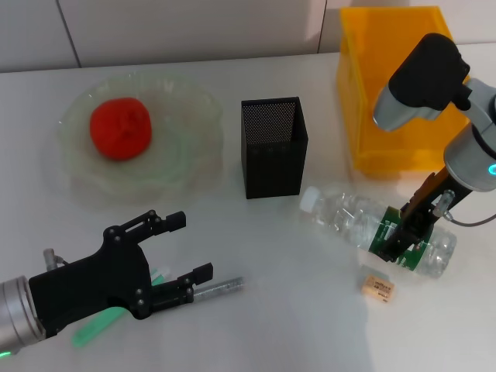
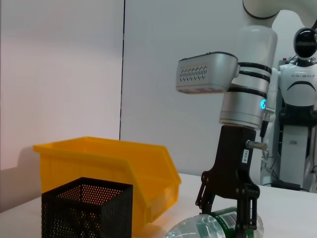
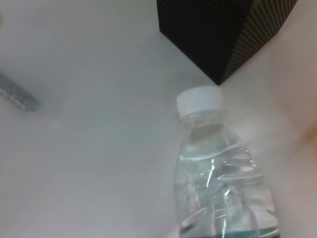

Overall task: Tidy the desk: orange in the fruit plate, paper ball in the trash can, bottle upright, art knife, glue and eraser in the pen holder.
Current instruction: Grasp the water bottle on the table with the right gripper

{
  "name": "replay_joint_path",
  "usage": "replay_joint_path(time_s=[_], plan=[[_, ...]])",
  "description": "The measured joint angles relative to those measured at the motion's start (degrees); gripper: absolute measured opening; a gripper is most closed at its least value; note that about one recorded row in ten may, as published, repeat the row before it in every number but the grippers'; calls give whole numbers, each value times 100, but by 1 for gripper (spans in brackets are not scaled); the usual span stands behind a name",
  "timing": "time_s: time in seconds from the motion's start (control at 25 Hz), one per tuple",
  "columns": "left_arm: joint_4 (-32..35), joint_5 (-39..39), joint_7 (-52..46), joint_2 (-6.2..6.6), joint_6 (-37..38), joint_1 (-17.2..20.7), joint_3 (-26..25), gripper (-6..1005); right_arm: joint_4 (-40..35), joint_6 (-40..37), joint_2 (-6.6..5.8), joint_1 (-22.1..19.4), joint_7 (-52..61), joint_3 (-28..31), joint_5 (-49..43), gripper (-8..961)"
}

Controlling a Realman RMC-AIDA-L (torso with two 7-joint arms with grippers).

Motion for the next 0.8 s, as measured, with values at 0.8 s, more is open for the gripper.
replay_joint_path(time_s=[0.8], plan=[[-11,0,35,-12,-16,23,1,814,306,454,18,-101,20,-426,-26,828]])
